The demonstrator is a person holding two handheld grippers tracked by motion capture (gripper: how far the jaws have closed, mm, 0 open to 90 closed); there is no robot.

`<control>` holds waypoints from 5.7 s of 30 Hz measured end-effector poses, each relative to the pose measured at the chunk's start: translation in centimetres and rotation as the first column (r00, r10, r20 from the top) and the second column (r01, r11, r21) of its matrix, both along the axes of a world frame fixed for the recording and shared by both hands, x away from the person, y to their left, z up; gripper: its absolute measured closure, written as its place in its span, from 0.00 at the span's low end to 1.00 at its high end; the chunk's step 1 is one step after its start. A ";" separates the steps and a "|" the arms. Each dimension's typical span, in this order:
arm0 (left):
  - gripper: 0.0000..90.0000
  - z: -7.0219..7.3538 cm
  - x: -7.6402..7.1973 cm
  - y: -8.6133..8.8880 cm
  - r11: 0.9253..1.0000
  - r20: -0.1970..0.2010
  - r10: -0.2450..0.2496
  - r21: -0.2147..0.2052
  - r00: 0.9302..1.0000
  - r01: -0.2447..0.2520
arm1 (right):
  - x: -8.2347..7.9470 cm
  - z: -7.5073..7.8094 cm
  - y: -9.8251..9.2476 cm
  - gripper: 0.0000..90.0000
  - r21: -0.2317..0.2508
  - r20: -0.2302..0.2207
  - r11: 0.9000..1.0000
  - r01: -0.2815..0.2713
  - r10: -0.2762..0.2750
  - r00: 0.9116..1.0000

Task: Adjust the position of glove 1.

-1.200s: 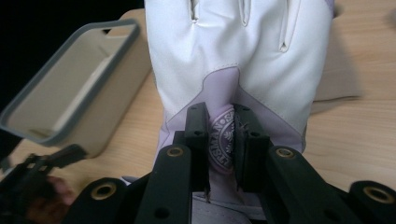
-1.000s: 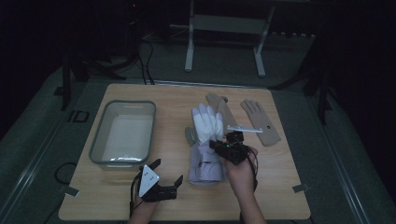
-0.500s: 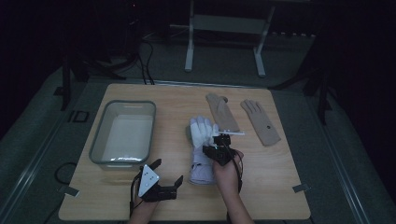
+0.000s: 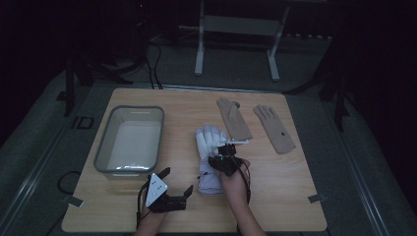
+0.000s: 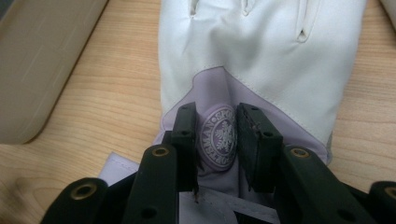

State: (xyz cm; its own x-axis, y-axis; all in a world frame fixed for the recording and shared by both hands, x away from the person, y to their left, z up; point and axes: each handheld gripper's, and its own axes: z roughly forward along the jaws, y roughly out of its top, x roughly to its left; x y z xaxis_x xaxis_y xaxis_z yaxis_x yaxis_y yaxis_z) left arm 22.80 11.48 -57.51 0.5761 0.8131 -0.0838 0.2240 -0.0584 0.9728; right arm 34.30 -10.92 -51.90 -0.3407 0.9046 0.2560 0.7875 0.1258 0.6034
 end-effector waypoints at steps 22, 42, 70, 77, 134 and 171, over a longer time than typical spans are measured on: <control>0.01 0.0 0.5 0.5 1.000 -0.080 -0.010 -0.019 0.997 0.009 | 0.8 4.9 -3.6 0.14 0.009 0.093 0.993 -0.114 0.112 0.989; 0.01 5.0 4.0 -2.4 0.990 -0.318 -0.138 -0.055 0.938 0.127 | 2.0 4.4 -9.6 0.13 0.109 0.151 0.941 -0.320 0.302 0.941; 0.18 1.1 7.6 -4.7 0.979 -0.619 -0.177 -0.029 0.765 0.202 | 6.6 -3.2 -5.4 0.37 0.247 -0.139 0.888 -0.388 0.428 0.893; 0.28 0.9 7.7 -4.4 0.975 -0.613 -0.199 -0.047 0.764 0.217 | 6.1 -2.8 -4.3 0.69 0.260 -0.145 0.876 -0.407 0.452 0.880; 0.78 14.8 9.1 7.5 0.975 -0.532 -0.153 0.056 0.833 0.215 | 4.9 10.4 6.1 0.85 0.264 0.155 0.883 -0.387 0.358 0.921; 0.79 8.5 12.5 18.3 0.971 -0.748 0.005 0.163 0.664 0.176 | 8.9 2.7 20.7 0.79 0.178 -0.068 0.893 -0.413 0.430 0.900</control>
State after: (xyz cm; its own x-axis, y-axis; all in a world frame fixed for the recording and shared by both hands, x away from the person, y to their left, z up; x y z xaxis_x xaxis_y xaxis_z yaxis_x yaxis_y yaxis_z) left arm 35.31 29.79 -49.01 0.4648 0.8122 -0.3526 0.8455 -0.2890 0.4489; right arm 43.15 9.76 -49.22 -0.6452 0.6274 0.4360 0.7400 0.3712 0.5609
